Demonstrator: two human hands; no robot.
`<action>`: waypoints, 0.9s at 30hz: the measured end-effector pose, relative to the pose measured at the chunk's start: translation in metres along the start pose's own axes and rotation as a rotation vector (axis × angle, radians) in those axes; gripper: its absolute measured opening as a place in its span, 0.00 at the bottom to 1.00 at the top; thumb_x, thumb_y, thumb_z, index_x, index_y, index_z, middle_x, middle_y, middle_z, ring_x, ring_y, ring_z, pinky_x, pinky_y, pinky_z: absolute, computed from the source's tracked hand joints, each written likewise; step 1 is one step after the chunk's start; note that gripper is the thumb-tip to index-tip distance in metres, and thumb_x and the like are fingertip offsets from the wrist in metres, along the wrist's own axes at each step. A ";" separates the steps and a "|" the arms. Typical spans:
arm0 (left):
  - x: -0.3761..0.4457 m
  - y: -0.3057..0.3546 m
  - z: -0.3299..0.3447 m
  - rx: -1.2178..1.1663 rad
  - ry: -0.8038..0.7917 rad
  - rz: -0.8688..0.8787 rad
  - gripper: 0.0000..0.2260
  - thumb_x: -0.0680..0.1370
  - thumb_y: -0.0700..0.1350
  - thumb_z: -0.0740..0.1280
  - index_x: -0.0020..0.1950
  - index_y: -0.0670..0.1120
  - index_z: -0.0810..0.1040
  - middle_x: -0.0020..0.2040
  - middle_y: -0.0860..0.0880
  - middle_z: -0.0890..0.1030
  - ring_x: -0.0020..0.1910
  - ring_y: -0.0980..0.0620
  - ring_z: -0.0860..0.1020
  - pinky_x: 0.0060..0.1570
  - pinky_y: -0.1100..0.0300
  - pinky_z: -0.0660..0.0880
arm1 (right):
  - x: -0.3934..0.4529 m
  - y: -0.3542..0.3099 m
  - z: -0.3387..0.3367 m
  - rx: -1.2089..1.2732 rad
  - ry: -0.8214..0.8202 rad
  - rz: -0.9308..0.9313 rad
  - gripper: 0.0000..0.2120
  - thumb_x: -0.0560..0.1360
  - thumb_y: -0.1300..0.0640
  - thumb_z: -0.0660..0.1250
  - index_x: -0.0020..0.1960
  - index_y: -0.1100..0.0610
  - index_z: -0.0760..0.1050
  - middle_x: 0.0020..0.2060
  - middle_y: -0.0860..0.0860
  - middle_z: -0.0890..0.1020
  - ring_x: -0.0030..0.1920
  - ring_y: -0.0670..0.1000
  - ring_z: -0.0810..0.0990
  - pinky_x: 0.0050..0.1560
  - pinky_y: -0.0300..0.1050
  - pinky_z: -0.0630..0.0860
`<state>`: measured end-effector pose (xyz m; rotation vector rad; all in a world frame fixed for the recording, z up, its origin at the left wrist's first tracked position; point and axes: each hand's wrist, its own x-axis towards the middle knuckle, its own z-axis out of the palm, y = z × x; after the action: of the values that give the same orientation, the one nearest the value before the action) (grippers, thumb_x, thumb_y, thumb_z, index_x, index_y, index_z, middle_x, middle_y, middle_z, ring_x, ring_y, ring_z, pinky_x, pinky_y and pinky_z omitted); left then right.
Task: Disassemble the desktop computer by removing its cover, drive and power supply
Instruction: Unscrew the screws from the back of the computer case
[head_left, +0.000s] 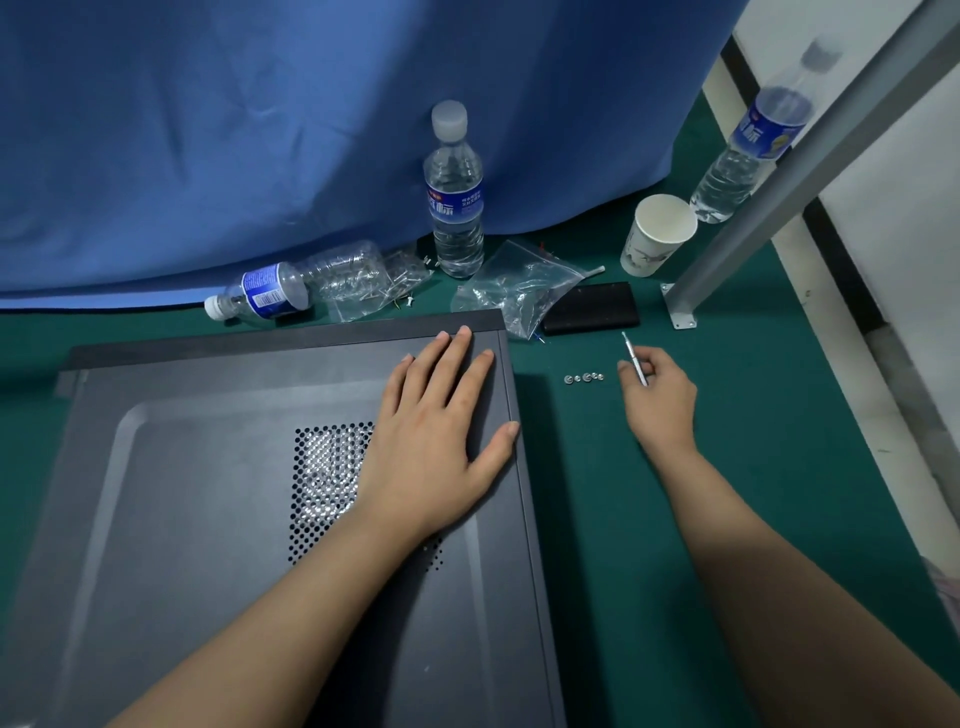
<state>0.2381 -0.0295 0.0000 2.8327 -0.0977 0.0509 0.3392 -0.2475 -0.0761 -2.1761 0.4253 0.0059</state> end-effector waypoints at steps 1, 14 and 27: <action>0.000 0.000 0.000 -0.004 0.000 0.000 0.31 0.76 0.63 0.51 0.75 0.49 0.63 0.77 0.50 0.58 0.76 0.50 0.54 0.75 0.52 0.48 | -0.006 -0.006 -0.003 0.042 0.018 0.018 0.09 0.78 0.59 0.62 0.54 0.59 0.77 0.43 0.52 0.80 0.37 0.49 0.73 0.39 0.38 0.67; -0.129 -0.038 -0.029 -0.170 0.029 -0.143 0.25 0.76 0.50 0.67 0.72 0.47 0.68 0.78 0.44 0.55 0.75 0.44 0.55 0.73 0.54 0.50 | -0.200 -0.076 -0.041 0.411 -0.353 0.020 0.07 0.78 0.63 0.62 0.46 0.52 0.76 0.30 0.50 0.77 0.26 0.44 0.69 0.23 0.36 0.66; -0.371 -0.113 -0.067 -0.498 0.189 -0.730 0.33 0.73 0.51 0.72 0.75 0.55 0.62 0.72 0.46 0.67 0.71 0.46 0.65 0.68 0.50 0.63 | -0.396 -0.035 -0.028 0.279 -0.540 -0.158 0.09 0.77 0.63 0.65 0.50 0.50 0.77 0.30 0.48 0.78 0.25 0.44 0.75 0.28 0.37 0.75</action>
<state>-0.1256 0.1215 0.0129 2.1971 0.8337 0.1121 -0.0269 -0.1314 0.0306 -1.8315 -0.0539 0.4126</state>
